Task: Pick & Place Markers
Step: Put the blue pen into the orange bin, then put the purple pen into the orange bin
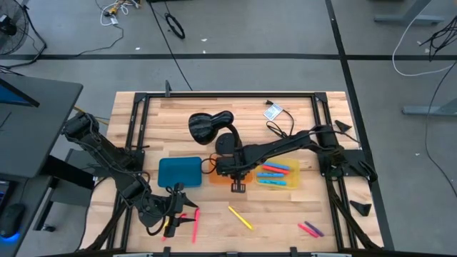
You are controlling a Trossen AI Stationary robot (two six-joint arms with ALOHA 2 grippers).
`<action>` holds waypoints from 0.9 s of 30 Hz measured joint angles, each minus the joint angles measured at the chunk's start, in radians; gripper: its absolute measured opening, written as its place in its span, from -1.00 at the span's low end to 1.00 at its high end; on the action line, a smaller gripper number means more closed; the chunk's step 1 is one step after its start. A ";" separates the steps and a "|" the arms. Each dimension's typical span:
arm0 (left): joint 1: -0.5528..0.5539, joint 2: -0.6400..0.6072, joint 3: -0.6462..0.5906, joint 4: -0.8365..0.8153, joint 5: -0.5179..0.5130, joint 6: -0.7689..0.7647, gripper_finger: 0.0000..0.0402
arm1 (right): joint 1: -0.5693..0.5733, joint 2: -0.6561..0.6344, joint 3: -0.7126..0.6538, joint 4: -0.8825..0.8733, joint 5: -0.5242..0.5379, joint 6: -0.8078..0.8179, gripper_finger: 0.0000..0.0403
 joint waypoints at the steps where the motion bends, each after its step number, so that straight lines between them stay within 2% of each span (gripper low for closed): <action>1: 0.000 0.000 0.000 0.000 0.000 0.000 0.11 | 0.000 0.002 0.000 -0.006 0.000 0.000 -0.92; 5: 0.000 0.000 0.000 0.000 0.000 0.000 0.11 | 0.000 0.000 0.000 -0.004 -0.002 0.000 -0.80; 17: -0.001 0.000 0.000 -0.001 0.000 0.000 0.11 | 0.000 0.000 0.000 -0.004 -0.002 0.015 -0.23; 21: -0.001 0.000 0.000 -0.001 0.000 0.000 0.11 | 0.000 0.000 0.000 -0.005 -0.002 0.011 -0.16; 27: -0.001 0.000 0.000 -0.001 0.000 0.000 0.11 | -0.004 0.000 0.000 -0.016 -0.002 0.000 -0.14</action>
